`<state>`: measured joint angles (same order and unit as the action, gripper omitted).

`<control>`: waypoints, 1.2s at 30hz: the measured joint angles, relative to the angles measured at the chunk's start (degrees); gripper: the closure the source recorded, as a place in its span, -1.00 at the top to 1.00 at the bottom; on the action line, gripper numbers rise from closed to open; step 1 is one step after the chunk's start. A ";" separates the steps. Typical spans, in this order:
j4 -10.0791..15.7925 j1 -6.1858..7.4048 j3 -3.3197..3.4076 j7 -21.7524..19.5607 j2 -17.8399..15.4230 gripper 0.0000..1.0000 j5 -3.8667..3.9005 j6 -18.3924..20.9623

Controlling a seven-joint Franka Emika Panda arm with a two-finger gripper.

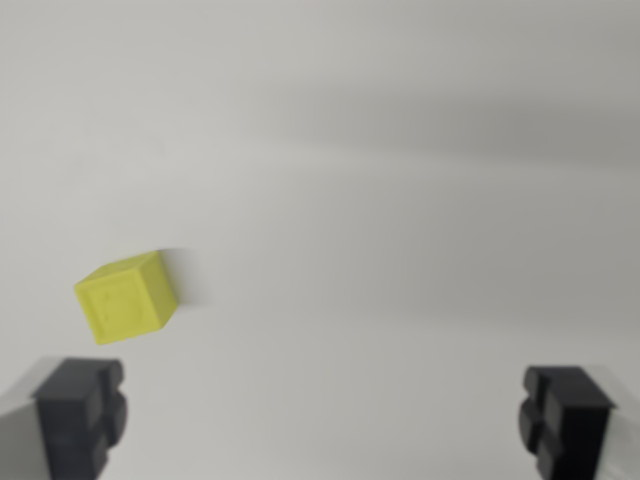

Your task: Pick yellow cube

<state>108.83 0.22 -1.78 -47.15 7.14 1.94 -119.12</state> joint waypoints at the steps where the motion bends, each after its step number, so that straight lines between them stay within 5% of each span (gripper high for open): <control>1: 0.00 0.00 0.00 0.00 0.00 1.00 0.00 0.00; 7: 0.37 0.11 -0.01 0.20 -0.12 1.00 0.00 -0.15; 36: 10.03 3.97 -0.03 -0.32 0.67 1.00 -0.05 -9.78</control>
<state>118.86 4.19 -1.81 -47.47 7.81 1.89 -128.90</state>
